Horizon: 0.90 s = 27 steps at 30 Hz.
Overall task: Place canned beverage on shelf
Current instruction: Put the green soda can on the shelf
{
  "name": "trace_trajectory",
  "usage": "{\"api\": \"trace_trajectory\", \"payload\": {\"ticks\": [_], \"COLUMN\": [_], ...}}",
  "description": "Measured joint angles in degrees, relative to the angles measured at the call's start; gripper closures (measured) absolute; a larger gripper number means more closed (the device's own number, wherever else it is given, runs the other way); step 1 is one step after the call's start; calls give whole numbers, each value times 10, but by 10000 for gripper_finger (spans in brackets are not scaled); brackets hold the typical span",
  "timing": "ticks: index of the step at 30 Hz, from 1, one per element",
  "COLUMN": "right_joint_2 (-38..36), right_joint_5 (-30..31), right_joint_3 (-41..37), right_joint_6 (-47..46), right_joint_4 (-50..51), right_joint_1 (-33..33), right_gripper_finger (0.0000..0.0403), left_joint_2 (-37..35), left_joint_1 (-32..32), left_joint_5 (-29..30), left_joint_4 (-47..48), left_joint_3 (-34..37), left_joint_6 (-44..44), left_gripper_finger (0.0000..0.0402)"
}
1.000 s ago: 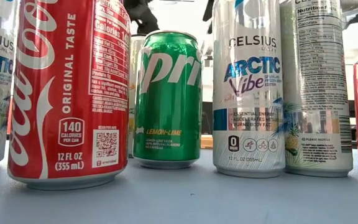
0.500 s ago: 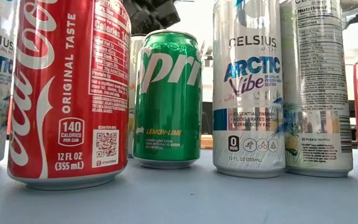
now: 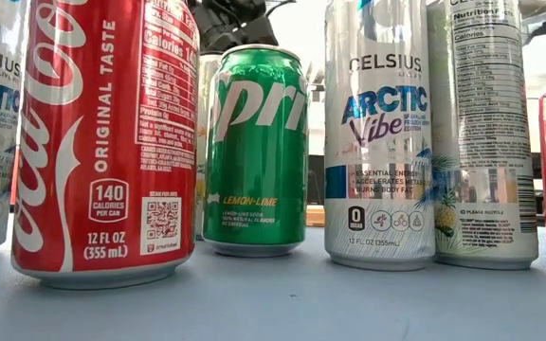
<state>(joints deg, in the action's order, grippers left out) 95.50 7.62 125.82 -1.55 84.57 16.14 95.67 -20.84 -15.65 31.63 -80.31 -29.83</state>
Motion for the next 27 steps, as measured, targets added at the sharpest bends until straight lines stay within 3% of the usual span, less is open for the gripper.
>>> {"api": "trace_trajectory", "payload": {"ticks": [11,27], "right_joint_2": [-3,-2], "right_joint_5": [0,0], "right_joint_3": [0,0], "right_joint_6": [-1,1], "right_joint_4": [9,29], "right_joint_1": [-13,-23], "right_gripper_finger": [44,44], "left_joint_2": [95,131], "left_joint_1": [-6,3], "left_joint_5": [11,39], "left_joint_4": [93,108], "left_joint_3": [-123,-126], "left_joint_6": [-43,-55], "left_gripper_finger": [71,71]}}
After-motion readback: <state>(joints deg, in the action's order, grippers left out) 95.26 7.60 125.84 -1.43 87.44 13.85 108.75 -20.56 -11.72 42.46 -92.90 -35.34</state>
